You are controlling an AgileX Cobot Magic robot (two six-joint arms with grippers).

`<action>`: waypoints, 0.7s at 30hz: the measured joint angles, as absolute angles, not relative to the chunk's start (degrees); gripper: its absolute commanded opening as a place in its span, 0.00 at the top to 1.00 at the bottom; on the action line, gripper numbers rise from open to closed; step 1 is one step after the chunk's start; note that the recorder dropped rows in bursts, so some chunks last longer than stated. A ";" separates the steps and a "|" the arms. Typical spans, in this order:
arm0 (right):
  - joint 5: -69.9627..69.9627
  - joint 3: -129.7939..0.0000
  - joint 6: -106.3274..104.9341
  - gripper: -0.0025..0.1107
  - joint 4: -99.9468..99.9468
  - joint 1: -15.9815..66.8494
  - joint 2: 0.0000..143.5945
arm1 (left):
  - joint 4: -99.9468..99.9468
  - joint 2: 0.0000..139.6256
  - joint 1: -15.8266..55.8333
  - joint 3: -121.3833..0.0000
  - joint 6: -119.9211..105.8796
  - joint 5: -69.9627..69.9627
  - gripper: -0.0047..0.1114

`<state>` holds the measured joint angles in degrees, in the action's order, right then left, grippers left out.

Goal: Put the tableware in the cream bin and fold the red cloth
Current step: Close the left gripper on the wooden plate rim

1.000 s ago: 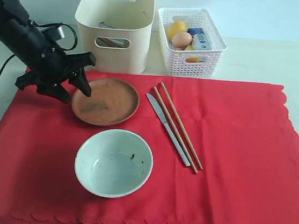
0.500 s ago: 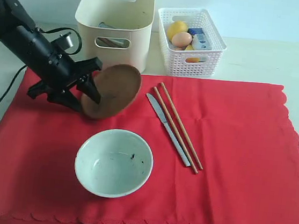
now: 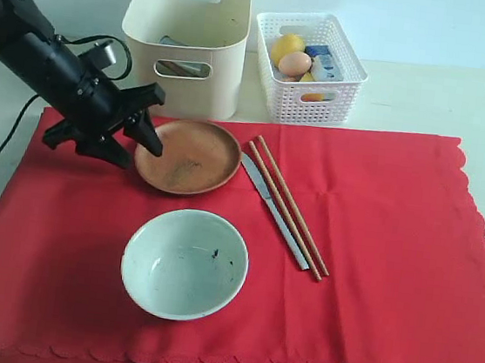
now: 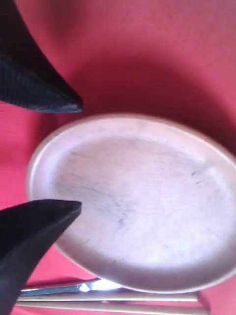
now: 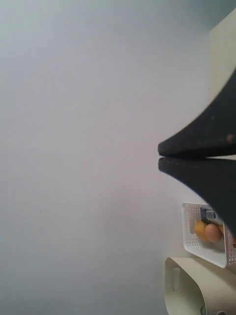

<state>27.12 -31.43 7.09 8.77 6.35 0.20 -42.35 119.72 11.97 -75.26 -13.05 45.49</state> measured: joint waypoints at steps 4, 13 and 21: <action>27.12 -31.43 7.09 0.98 8.77 6.35 0.20 | -43.38 120.46 11.97 -75.26 -13.05 42.76 0.51; 27.12 -31.43 7.09 0.98 8.77 6.35 0.20 | -48.96 123.12 11.97 -75.26 -14.01 41.73 0.51; 27.12 -31.43 7.09 0.98 8.77 6.35 0.20 | -51.45 123.61 11.97 -75.26 -15.98 41.95 0.72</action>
<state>27.12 -31.43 7.09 8.77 6.35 0.20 -51.45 123.61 11.97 -75.26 -15.98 41.95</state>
